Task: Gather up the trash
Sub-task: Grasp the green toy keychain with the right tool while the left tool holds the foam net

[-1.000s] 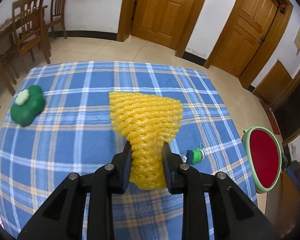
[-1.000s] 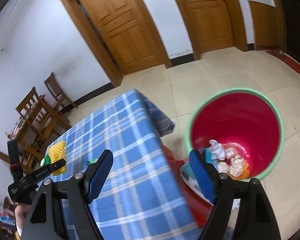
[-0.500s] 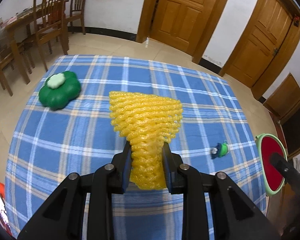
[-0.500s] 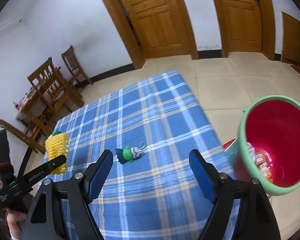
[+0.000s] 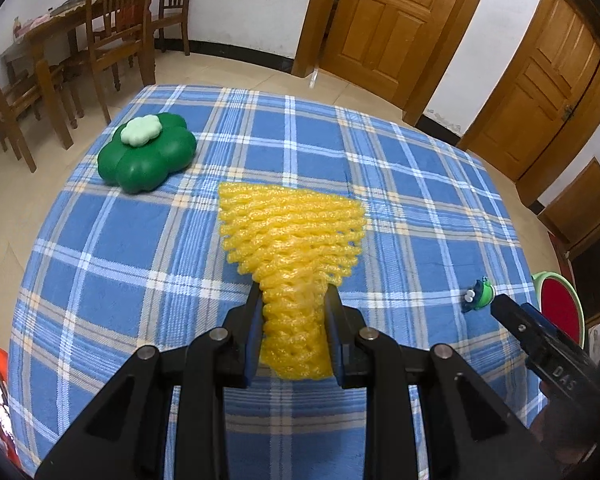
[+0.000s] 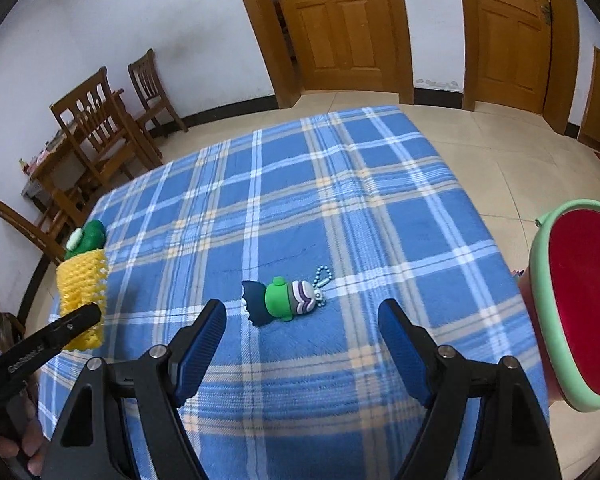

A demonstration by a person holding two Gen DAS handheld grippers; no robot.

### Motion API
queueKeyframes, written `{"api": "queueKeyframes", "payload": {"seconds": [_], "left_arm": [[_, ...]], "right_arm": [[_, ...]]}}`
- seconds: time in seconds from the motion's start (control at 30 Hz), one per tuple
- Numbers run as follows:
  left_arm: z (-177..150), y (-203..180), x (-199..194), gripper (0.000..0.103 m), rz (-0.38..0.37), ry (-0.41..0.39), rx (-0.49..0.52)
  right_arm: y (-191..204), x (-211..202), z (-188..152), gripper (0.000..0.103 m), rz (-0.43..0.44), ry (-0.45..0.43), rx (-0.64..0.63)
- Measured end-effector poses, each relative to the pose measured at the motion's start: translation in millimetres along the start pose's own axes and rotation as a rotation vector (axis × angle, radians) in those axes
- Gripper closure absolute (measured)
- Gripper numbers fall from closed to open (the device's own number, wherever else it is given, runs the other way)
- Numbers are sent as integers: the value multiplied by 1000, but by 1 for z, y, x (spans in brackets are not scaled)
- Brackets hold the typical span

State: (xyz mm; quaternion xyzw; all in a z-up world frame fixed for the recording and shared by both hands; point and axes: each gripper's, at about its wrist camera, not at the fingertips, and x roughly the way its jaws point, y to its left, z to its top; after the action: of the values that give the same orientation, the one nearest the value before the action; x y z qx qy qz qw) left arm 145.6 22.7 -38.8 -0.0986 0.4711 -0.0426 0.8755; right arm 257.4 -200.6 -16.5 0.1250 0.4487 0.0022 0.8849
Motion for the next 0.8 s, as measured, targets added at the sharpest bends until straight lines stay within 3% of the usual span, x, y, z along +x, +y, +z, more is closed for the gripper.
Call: {"api": "queueKeyframes", "payload": {"seconds": [0.23, 0.43, 0.57, 0.8], "left_arm": [[-2, 3, 6, 75, 3, 10, -5], [-2, 3, 8, 75, 9, 12, -4], [-3, 2, 9, 75, 8, 14, -2], [-6, -2, 7, 75, 5, 13, 7]], "right_arm": [[4, 16, 0, 23, -29, 19, -22], [9, 20, -2, 35, -34, 6, -43], [13, 20, -3, 52, -12, 4, -66], [9, 16, -7, 53, 14, 9, -48]]}}
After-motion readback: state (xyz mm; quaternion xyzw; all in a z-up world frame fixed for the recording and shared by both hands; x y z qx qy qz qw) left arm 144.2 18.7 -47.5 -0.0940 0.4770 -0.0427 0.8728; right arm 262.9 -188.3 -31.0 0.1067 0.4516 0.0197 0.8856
